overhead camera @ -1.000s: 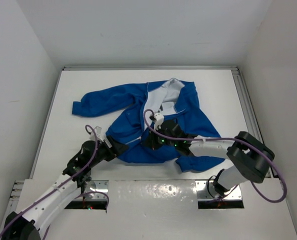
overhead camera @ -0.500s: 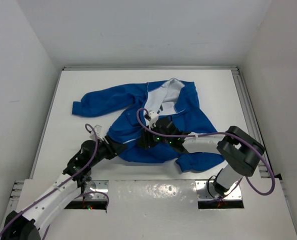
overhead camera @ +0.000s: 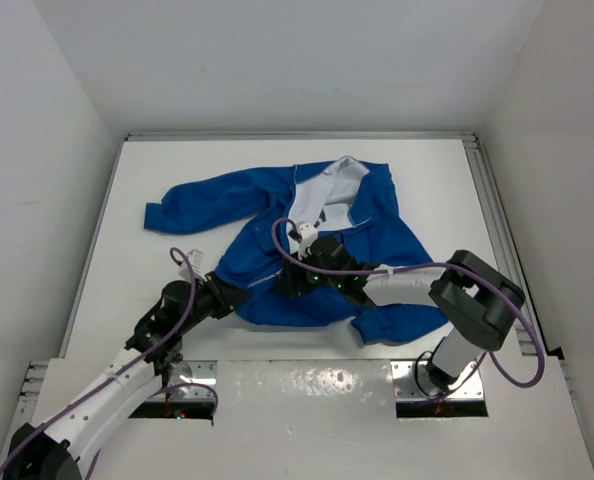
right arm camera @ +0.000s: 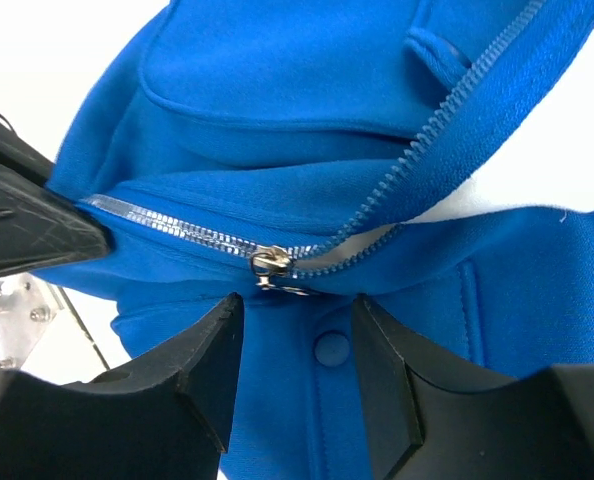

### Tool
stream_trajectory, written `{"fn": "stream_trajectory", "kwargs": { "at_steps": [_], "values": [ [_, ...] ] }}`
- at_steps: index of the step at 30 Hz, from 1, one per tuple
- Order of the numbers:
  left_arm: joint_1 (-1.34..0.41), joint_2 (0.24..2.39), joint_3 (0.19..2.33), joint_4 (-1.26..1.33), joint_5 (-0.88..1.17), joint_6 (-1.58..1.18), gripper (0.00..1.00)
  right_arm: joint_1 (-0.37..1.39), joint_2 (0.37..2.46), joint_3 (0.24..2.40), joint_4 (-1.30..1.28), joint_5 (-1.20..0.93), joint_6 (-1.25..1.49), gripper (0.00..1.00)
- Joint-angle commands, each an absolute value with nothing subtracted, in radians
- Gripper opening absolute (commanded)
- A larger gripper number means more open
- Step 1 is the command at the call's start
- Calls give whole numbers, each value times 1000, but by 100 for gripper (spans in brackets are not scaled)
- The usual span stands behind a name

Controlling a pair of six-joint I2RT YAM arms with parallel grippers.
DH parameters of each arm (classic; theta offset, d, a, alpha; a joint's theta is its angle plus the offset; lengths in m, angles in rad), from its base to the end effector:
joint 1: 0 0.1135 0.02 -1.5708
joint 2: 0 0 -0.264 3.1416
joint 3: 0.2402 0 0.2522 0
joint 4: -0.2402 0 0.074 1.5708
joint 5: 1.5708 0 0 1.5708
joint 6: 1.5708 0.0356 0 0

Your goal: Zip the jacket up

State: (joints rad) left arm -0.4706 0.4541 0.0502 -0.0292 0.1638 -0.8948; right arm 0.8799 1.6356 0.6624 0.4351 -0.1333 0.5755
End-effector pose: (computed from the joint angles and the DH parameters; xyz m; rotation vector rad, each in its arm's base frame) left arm 0.1138 -0.0644 0.1424 -0.3425 2.1268 -1.0047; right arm 0.1992 0.2484 0.1522 -0.4292 2.2309 0.9704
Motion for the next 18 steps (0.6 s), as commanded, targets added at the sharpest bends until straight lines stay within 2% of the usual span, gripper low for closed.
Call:
{"fn": "stream_trajectory", "kwargs": {
  "at_steps": [1, 18],
  "values": [
    [-477, 448, 77, 2, 164, -888, 5, 887, 1651, 712, 468, -146, 563, 47],
    [-476, 477, 81, 9, 195, -887, 0, 887, 1686, 745, 523, -147, 552, 44]
  ]
}}
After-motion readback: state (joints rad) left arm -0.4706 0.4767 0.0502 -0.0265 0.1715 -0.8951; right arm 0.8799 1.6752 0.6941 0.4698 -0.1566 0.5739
